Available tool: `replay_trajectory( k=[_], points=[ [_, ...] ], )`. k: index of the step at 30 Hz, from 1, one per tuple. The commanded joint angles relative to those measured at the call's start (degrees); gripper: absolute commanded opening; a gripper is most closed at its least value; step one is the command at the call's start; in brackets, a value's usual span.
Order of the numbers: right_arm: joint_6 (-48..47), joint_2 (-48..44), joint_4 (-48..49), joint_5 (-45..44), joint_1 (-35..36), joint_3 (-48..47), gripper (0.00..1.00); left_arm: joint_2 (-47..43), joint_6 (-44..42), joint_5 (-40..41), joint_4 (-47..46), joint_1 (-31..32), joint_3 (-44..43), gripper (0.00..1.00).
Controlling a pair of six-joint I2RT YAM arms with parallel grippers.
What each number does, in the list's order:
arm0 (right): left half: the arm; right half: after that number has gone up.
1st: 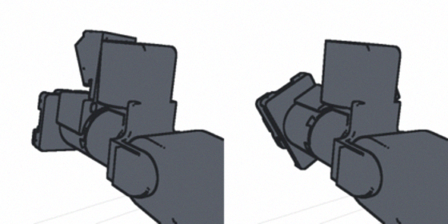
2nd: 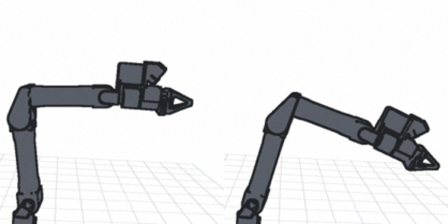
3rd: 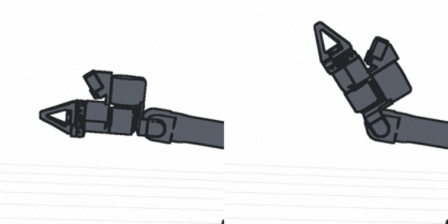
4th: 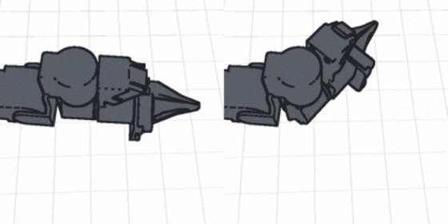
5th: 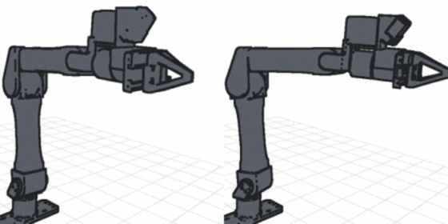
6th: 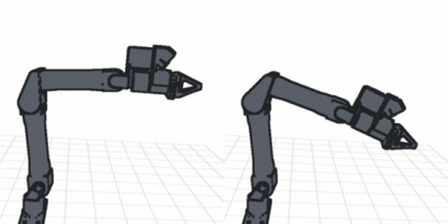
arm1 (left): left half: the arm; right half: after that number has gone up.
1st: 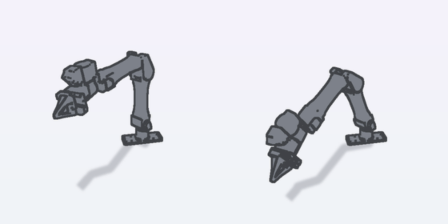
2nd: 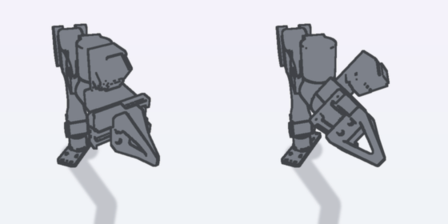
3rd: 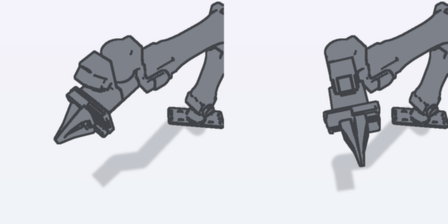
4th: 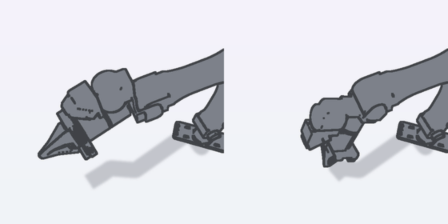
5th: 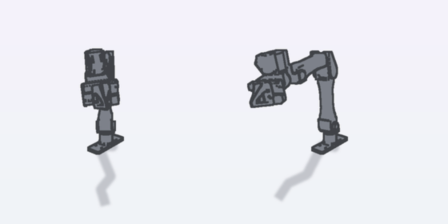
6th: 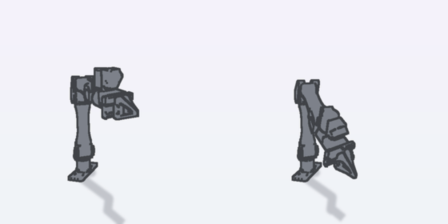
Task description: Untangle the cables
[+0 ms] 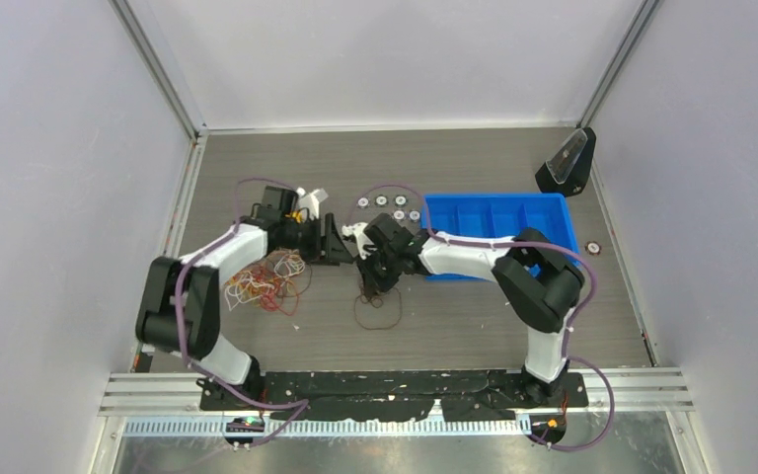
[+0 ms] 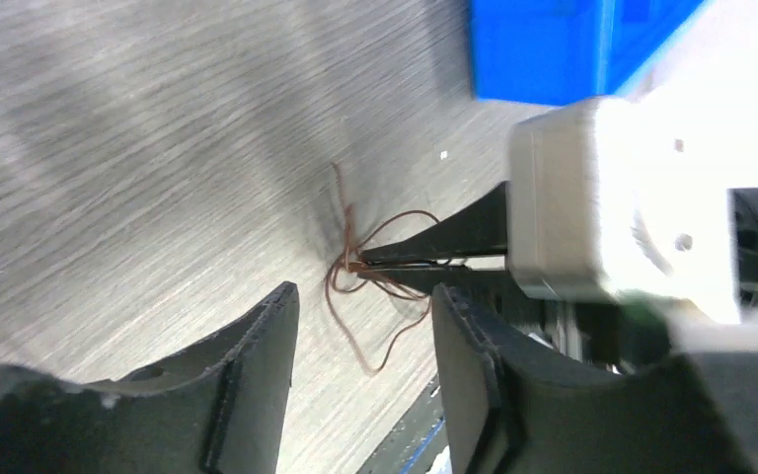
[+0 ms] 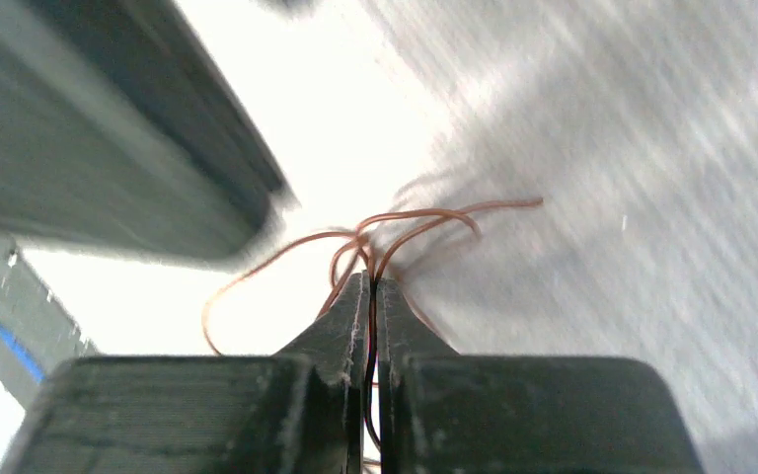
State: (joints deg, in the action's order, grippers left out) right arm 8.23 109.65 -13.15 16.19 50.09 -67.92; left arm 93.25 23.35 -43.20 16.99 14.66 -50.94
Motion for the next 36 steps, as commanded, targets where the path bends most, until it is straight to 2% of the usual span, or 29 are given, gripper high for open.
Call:
replay_trajectory(
  k=[1, 5, 7, 8, 12, 16, 21, 23, 28, 32, 36],
  points=[
    [-4.5, -13.0, -5.8, 2.5, -1.9, 2.0, 0.05, -13.3, -4.6, -2.0, 3.6, -3.5, -1.3, 0.6],
    [-9.7, -22.7, -12.1, 3.8, -6.7, -0.3, 0.05, -24.9, -11.1, 0.6, 10.1, -4.8, -3.7, 0.74],
    [-12.3, -26.6, -15.9, 4.4, -10.8, -1.7, 0.05, -29.0, -13.0, 3.1, 12.9, -4.8, -4.8, 0.88],
    [-12.8, -28.1, -17.9, 5.1, -12.4, -2.2, 0.05, -30.5, -13.5, 4.1, 14.0, -4.8, -5.3, 0.9],
    [-12.8, -36.5, -21.7, 10.3, -28.1, -3.7, 0.05, -34.0, -13.8, 4.8, 16.0, -4.7, -6.3, 0.95],
    [-15.2, -44.3, -31.2, 14.4, -37.0, -11.8, 0.05, -35.6, -12.8, 5.1, 15.2, -4.7, -5.6, 0.96],
    [-21.1, -48.9, -39.0, 8.0, -46.0, -16.0, 0.05, -35.9, -11.3, 4.9, 13.9, -4.6, -5.4, 0.99],
    [-22.8, -48.8, -40.6, 5.6, -51.8, -15.7, 0.05, -35.4, -10.5, 5.4, 13.8, -4.6, -5.8, 1.0],
    [-22.9, -45.9, -39.8, 3.9, -63.6, -13.9, 0.05, -34.6, -9.5, 6.8, 13.7, -4.3, -6.8, 1.0],
    [-22.5, -43.0, -36.5, 5.8, -66.4, -11.4, 0.05, -34.1, -9.6, 7.7, 13.6, -4.2, -7.1, 1.0],
    [-22.1, -41.0, -30.5, 2.5, -66.9, -7.6, 0.05, -33.6, -9.9, 9.2, 13.6, -4.3, -6.7, 1.0]
  ],
)
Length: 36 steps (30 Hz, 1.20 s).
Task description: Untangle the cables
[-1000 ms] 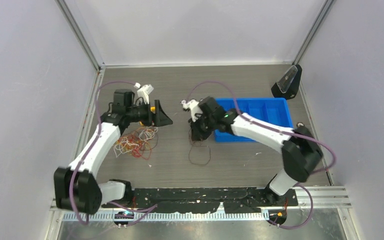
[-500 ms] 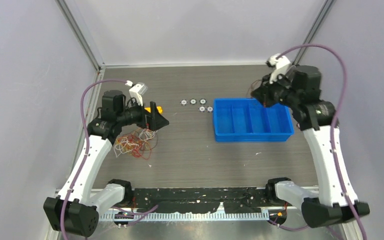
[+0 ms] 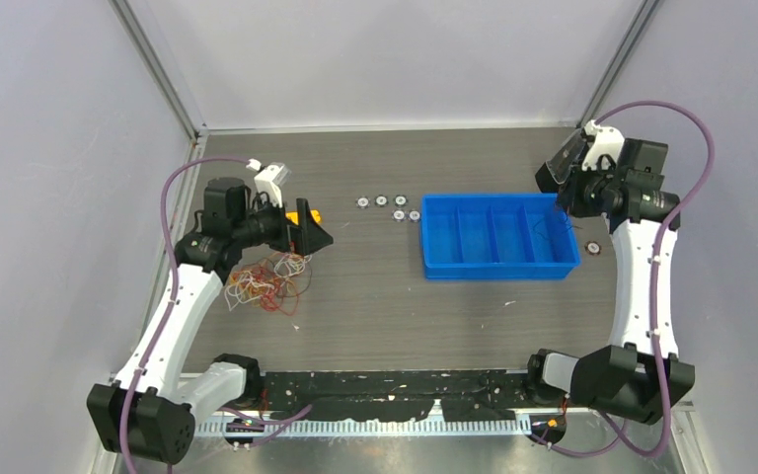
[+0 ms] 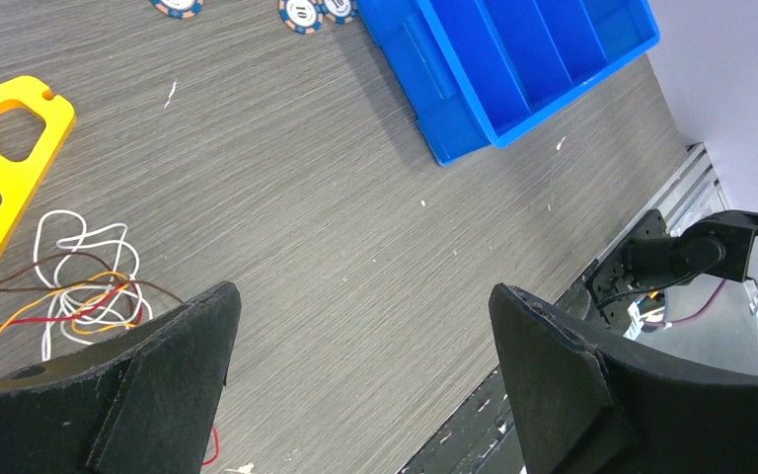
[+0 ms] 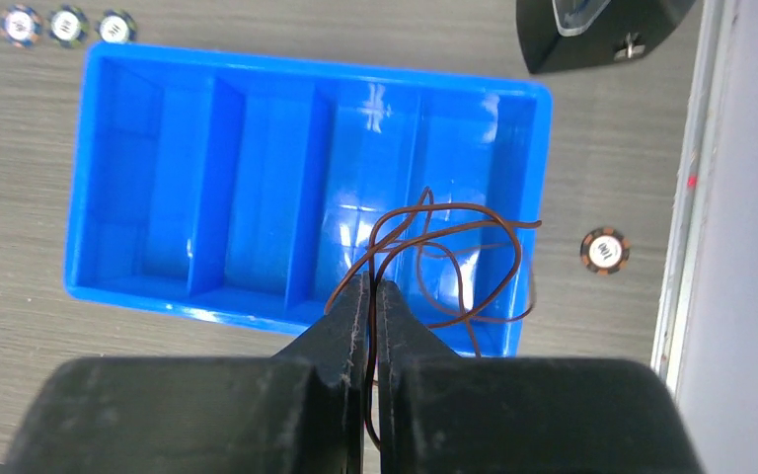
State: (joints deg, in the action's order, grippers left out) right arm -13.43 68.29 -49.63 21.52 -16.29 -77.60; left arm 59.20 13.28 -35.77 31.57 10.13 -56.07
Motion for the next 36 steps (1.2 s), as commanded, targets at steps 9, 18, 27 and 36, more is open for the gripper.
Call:
replay_trajectory(
  k=[9, 18, 27, 36],
  points=[
    [4.4, 9.1, 22.2, -12.4, -0.7, 11.2, 0.06, 2.0, 0.1, 3.8, -2.4, 0.2, -1.4, 1.0],
    [0.9, 19.5, 25.1, -9.6, -0.7, 15.2, 0.05, 2.6, -1.6, 5.7, -2.4, 0.2, 0.1, 1.0],
    [-3.9, 30.1, 25.6, -10.1, 0.2, 11.6, 0.09, 3.6, -2.2, 6.3, -2.3, 0.2, 0.7, 1.0],
    [-5.5, 20.2, 13.8, -5.7, 0.2, 5.9, 0.63, 3.7, -12.7, 5.0, 11.5, -3.0, -5.6, 1.0]
  ],
)
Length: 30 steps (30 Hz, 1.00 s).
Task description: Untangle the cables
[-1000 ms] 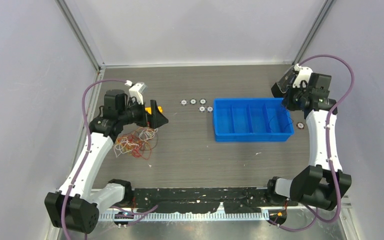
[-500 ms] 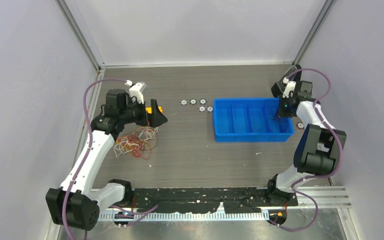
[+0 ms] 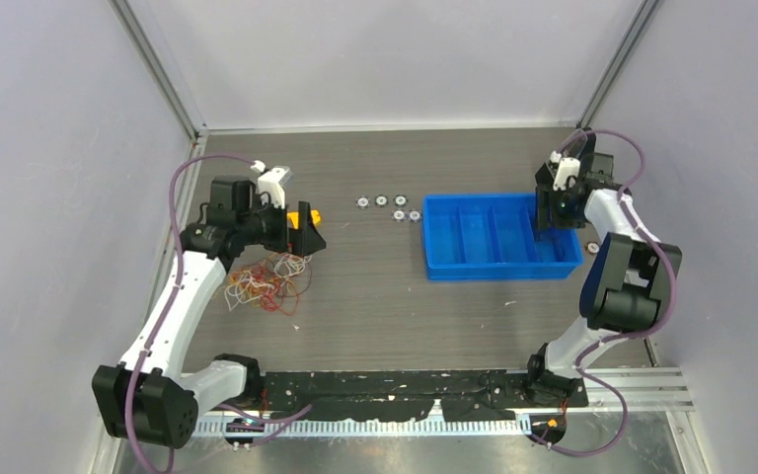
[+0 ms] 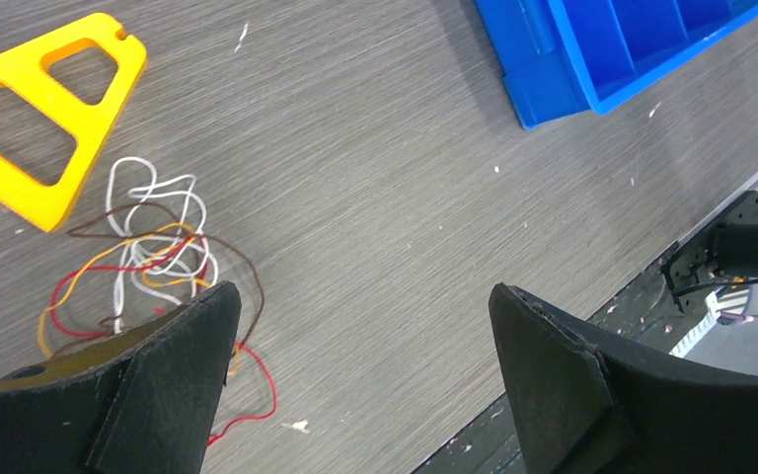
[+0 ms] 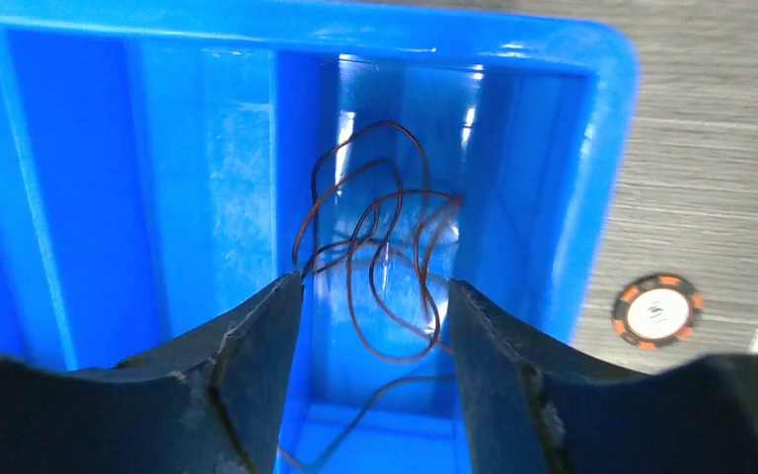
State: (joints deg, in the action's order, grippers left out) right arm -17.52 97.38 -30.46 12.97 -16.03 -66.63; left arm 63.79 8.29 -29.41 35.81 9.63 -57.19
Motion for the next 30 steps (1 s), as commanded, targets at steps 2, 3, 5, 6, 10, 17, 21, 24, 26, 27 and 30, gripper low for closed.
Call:
replay_trajectory(
  k=[2, 3, 5, 6, 10, 17, 21, 24, 26, 27, 30],
  points=[
    [-2.3, -10.8, -9.5, 1.9, 0.0, -7.8, 0.66, -0.7, -13.0, -1.1, 12.0, -4.3, -6.0, 1.0],
    [-3.2, -11.4, -12.2, 1.4, -0.1, -8.6, 0.69, -0.4, -15.8, -1.0, 15.8, -5.3, -7.0, 1.0],
    [-5.0, -12.4, -16.5, 0.5, -0.2, -11.0, 0.76, 0.7, -21.7, -0.9, 21.9, -7.9, -9.0, 0.99],
    [-5.6, -13.2, -17.9, 0.6, -0.2, -12.5, 0.78, 1.4, -24.9, -0.2, 25.5, -9.1, -9.9, 1.0],
    [-7.2, -15.7, -24.2, 7.1, 1.2, -17.0, 0.95, 5.1, -36.9, 4.3, 35.0, -20.0, -10.6, 1.0],
    [8.4, -16.1, -14.3, 26.1, 22.4, -12.5, 0.97, 14.2, -41.8, 6.8, 28.7, -25.8, -4.2, 0.98],
    [18.9, -12.1, 3.3, 26.3, 37.8, -9.6, 0.96, 24.3, -36.6, -0.6, 25.2, -25.7, -6.3, 0.69],
    [23.8, -4.5, 14.5, 24.8, 48.2, -11.2, 0.96, 28.6, -34.1, -6.0, 26.5, -23.0, -8.8, 0.3],
    [26.1, 0.1, 20.5, 24.0, 53.0, -13.0, 0.97, 27.8, -33.9, -7.3, 27.5, -19.9, -8.7, 0.07],
    [26.9, 1.6, 22.6, 23.2, 54.3, -14.1, 0.98, 26.5, -33.6, -8.4, 27.7, -19.1, -8.3, 0.0],
    [31.2, 8.6, 32.5, 22.3, 59.6, -15.6, 1.0, 21.2, -32.6, -15.9, 29.2, -19.4, -7.6, 0.0]
  ],
)
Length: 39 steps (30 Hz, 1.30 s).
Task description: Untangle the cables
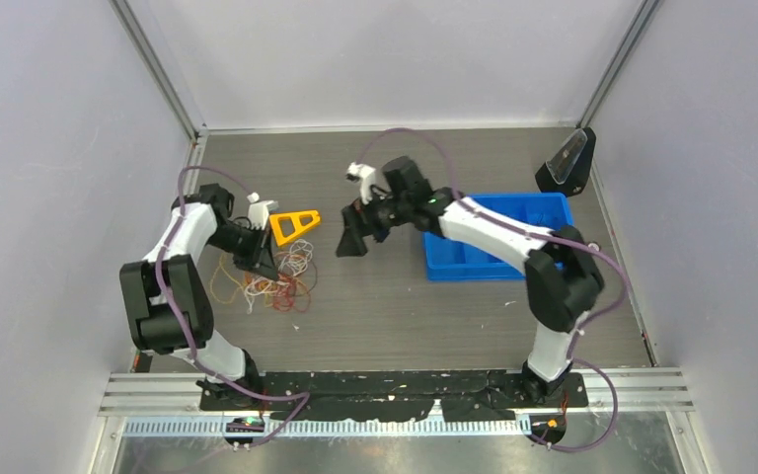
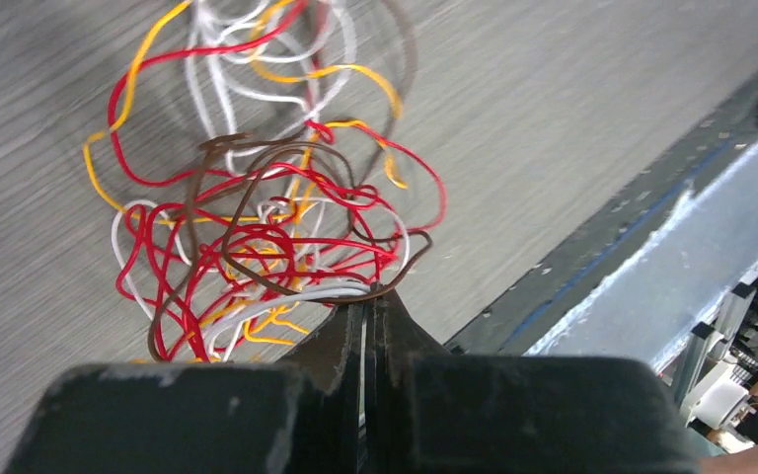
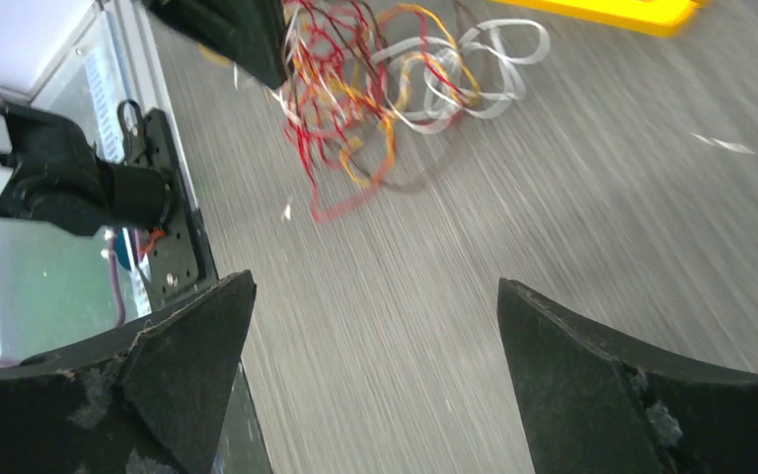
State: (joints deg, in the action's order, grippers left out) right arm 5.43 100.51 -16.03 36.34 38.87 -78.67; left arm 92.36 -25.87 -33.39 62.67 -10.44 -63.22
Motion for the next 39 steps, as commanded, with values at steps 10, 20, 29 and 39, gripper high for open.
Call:
replay_trajectory(
  k=[10, 20, 29, 39],
  points=[
    [15.1, 18.8, 40.2, 0.8, 14.7, -5.7, 0.95, -20.2, 7.3, -28.8, 4.2, -0.3, -2.3, 0.0],
    [11.4, 19.6, 29.1, -8.1, 13.6, -0.1, 0.11, -31.2, 34.9, -37.4, -15.5, -8.0, -24.5, 0.0],
    [8.3, 19.1, 19.8, -11.3, 13.4, 2.6, 0.06, -33.0, 72.1, -29.7, -57.7, -14.9, -35.7, 0.0],
    [5.5, 19.1, 12.0, -13.6, 13.4, 5.1, 0.06, -24.5, 77.0, -21.5, -60.6, -16.4, -60.3, 0.0]
  ],
)
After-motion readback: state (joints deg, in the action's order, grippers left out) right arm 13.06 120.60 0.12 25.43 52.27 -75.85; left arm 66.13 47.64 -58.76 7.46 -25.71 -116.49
